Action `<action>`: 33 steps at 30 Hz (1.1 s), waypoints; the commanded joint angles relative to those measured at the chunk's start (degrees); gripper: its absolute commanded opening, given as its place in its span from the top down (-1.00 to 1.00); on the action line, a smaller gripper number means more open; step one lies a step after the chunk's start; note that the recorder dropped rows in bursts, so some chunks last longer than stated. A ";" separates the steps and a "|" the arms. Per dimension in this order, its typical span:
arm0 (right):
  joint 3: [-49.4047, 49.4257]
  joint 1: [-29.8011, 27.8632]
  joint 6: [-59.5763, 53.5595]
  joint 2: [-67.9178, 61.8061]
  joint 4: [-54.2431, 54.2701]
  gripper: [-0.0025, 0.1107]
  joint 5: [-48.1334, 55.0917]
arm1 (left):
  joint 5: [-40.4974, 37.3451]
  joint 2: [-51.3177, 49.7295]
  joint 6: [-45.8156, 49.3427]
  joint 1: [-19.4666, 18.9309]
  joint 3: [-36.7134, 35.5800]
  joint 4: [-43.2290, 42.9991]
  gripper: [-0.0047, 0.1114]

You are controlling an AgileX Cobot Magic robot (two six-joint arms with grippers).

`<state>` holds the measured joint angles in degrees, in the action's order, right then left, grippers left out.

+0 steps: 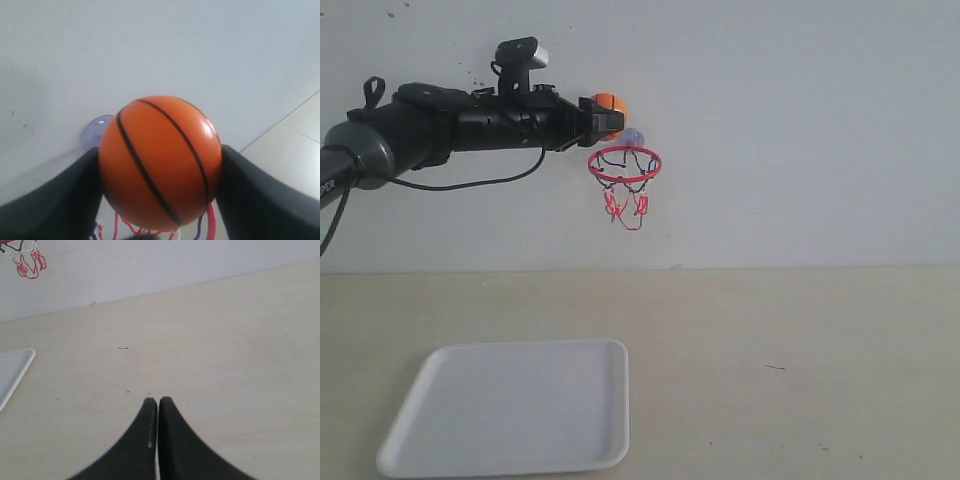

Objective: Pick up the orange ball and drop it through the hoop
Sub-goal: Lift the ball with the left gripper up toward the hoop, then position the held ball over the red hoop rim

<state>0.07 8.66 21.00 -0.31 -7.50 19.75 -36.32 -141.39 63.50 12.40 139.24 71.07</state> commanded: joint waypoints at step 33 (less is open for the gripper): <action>-0.07 -0.15 -0.45 0.31 -0.47 0.96 -0.57 | 2.03 -0.11 5.03 0.91 0.39 3.05 -0.23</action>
<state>0.07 8.66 21.00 -0.31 -7.50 19.75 -34.95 -141.88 69.11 13.43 139.24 73.25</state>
